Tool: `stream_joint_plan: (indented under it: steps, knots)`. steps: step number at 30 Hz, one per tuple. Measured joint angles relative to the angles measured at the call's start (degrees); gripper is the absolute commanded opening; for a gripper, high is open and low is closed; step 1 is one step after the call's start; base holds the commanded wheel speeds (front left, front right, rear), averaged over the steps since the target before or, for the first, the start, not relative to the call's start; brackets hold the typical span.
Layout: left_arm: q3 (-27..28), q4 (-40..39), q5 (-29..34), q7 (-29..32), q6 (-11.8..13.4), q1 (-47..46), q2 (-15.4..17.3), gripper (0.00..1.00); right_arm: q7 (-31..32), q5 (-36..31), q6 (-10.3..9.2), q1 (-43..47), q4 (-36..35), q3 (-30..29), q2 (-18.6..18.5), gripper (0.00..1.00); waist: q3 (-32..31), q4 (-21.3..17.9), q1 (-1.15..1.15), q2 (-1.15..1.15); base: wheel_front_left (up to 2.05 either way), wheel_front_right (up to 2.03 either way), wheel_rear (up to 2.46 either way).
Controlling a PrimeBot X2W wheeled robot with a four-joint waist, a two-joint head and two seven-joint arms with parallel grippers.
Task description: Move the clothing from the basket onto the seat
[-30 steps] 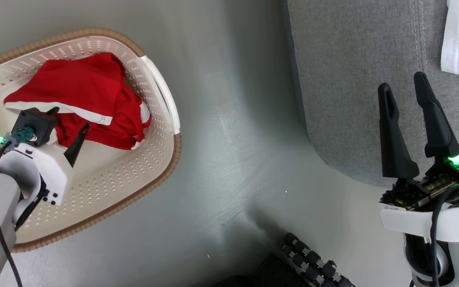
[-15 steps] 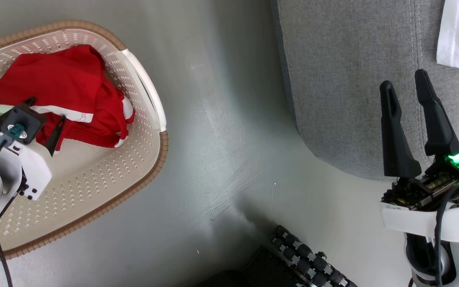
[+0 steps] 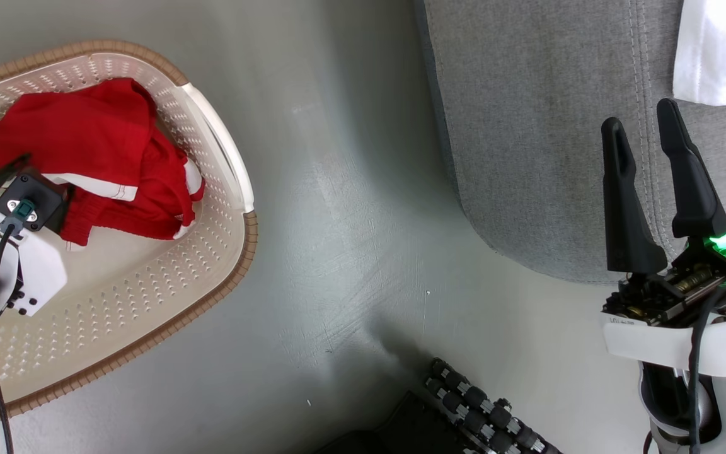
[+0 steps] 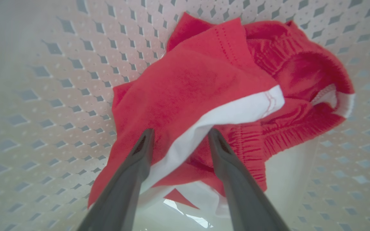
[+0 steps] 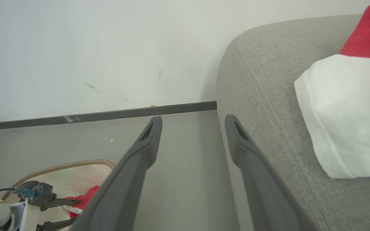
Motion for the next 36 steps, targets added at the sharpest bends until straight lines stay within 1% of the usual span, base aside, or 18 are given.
stream_joint_plan:
  steps: [1,2,3,4,8,12,22,32,33,36]
  knots:
    - [0.0,0.34,0.0,0.08,0.0,0.0,-0.03,0.49,0.0,-0.01,0.01,-0.07,0.02,0.0,0.0,1.0,-0.11,-0.06,0.0,0.0,0.0,0.0,0.0]
    - [0.01,0.67,-0.01,0.08,0.0,0.0,-0.08,0.4,0.0,-0.01,0.01,-0.21,0.05,0.01,0.0,1.0,-0.23,-0.12,0.0,0.0,0.0,0.0,0.0]
    - [0.02,0.96,-0.02,0.05,0.01,0.0,-0.15,0.25,0.0,-0.01,0.01,-0.34,0.05,0.01,0.0,1.0,-0.35,-0.17,0.0,0.0,0.0,0.0,0.0]
    - [0.03,1.04,-0.02,-0.13,0.01,0.0,-0.25,0.01,0.0,-0.01,0.0,-0.44,0.05,0.02,0.0,1.0,-0.47,-0.21,0.0,0.0,0.0,0.0,0.0]
    - [0.45,1.59,-0.23,-1.25,0.01,-0.01,-1.27,0.0,0.0,-0.01,0.0,-0.52,0.13,0.65,0.0,1.0,-0.87,-0.35,0.0,0.0,0.0,0.0,0.0]
    - [0.66,2.02,-0.81,-3.0,-0.02,-0.01,-1.51,0.0,0.0,-0.01,0.0,-0.82,0.22,1.11,0.01,1.0,-1.29,-0.49,0.0,0.0,0.0,0.0,0.0]
    - [0.62,1.85,-2.72,-6.93,-1.31,-0.01,-4.04,0.0,0.0,-0.02,0.0,-1.86,0.25,-0.94,0.01,1.0,-3.31,-0.23,0.0,0.0,0.0,0.0,0.0]
    - [0.41,-0.75,-4.55,-10.48,-2.57,0.03,-6.82,0.0,-0.04,-0.27,0.0,-3.84,1.07,-1.83,0.01,1.0,-6.48,1.3,0.0,0.0,0.0,0.0,0.0]
    - [0.56,-1.38,-5.81,-10.96,-2.59,0.18,-7.14,0.0,-0.04,-0.59,0.0,-4.13,1.09,-2.05,-0.01,1.0,-7.23,1.74,0.0,0.0,0.0,0.0,0.0]
    - [0.86,-2.34,-6.75,-11.84,-2.64,0.93,-7.38,0.0,-0.04,-0.82,0.0,-4.25,1.33,-2.3,-0.01,1.0,-8.41,2.44,0.0,0.0,0.0,0.0,0.0]
